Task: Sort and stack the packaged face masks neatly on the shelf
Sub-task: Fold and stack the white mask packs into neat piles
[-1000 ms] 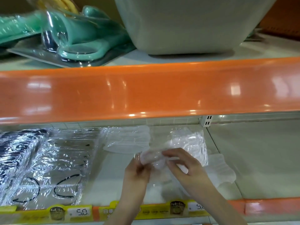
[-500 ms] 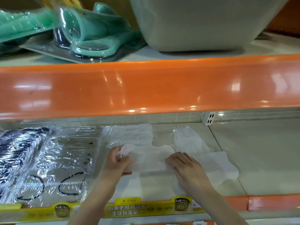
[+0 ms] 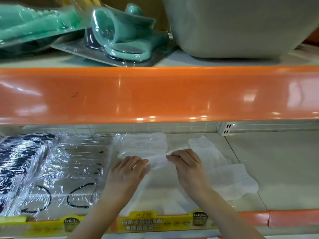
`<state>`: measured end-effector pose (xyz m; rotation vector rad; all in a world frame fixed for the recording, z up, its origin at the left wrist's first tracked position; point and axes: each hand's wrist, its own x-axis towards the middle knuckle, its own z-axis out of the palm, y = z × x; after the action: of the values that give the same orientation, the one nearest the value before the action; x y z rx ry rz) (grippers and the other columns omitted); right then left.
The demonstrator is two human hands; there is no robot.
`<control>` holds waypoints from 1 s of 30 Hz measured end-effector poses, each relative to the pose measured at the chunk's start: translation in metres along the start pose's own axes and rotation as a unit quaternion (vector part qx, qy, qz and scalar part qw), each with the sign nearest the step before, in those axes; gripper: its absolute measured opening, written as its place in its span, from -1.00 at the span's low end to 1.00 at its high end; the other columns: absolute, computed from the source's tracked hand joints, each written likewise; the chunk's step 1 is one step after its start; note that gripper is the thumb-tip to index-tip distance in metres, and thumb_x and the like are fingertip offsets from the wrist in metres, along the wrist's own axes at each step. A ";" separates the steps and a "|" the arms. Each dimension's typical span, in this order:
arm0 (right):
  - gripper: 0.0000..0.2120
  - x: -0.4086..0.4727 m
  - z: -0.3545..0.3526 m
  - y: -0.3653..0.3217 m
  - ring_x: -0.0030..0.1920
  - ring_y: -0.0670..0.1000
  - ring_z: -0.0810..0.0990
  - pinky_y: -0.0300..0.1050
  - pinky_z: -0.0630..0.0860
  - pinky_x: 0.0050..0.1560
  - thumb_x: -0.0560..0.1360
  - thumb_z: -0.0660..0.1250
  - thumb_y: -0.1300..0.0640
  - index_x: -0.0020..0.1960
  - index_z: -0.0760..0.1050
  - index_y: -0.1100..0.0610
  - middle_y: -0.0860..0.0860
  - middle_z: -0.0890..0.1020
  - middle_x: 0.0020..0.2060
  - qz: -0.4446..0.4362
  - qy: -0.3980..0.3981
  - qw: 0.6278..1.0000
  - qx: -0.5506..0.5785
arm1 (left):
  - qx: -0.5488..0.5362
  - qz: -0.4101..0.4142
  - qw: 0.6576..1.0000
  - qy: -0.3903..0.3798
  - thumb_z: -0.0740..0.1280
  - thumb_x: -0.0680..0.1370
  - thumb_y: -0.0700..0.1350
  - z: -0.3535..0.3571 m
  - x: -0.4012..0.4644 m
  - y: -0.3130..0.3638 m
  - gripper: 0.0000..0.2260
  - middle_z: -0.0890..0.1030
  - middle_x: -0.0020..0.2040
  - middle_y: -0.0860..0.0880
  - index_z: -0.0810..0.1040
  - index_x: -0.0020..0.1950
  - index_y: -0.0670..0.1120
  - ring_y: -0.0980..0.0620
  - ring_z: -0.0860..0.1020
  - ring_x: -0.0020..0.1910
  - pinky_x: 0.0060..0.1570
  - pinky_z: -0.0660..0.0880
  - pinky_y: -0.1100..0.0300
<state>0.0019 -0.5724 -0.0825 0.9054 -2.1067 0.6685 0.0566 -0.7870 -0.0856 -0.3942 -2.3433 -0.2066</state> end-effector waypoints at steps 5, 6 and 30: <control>-0.63 0.024 0.023 -0.013 -0.08 0.03 0.48 -0.08 0.42 -0.21 0.30 0.28 0.42 -0.02 0.63 0.09 -0.04 0.61 -0.10 -0.024 0.023 0.999 -0.018 | 0.021 -0.065 0.997 0.040 0.33 0.40 -0.30 0.000 0.023 -0.030 -0.90 0.53 -0.27 -0.01 0.57 -0.25 -0.12 -0.03 0.52 -0.30 -0.37 0.42 0.14; -0.63 0.028 0.027 -0.016 -0.07 0.02 0.47 -0.11 0.38 -0.19 0.31 0.23 0.40 -0.04 0.65 0.09 -0.05 0.62 -0.12 -0.023 0.016 0.999 -0.025 | 0.016 -0.072 0.997 0.038 0.30 0.42 -0.30 0.002 0.026 -0.034 -0.89 0.53 -0.27 -0.02 0.56 -0.26 -0.13 -0.03 0.51 -0.28 -0.36 0.42 0.15; -0.74 0.003 0.086 -0.018 0.04 -0.04 0.57 -0.12 0.38 0.11 0.40 0.26 0.22 -0.04 0.64 -0.03 -0.14 0.62 -0.03 0.202 -0.231 0.951 -0.029 | 0.094 -0.162 0.938 -0.292 0.28 0.49 -0.26 0.042 0.012 -0.001 -0.62 0.46 0.24 0.03 0.44 0.27 0.00 -0.04 0.41 0.31 0.22 0.31 0.09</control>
<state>-0.0215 -0.6440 -0.1281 0.6414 -2.7621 0.6321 0.0209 -0.7744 -0.1072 0.0433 -2.9787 -0.0142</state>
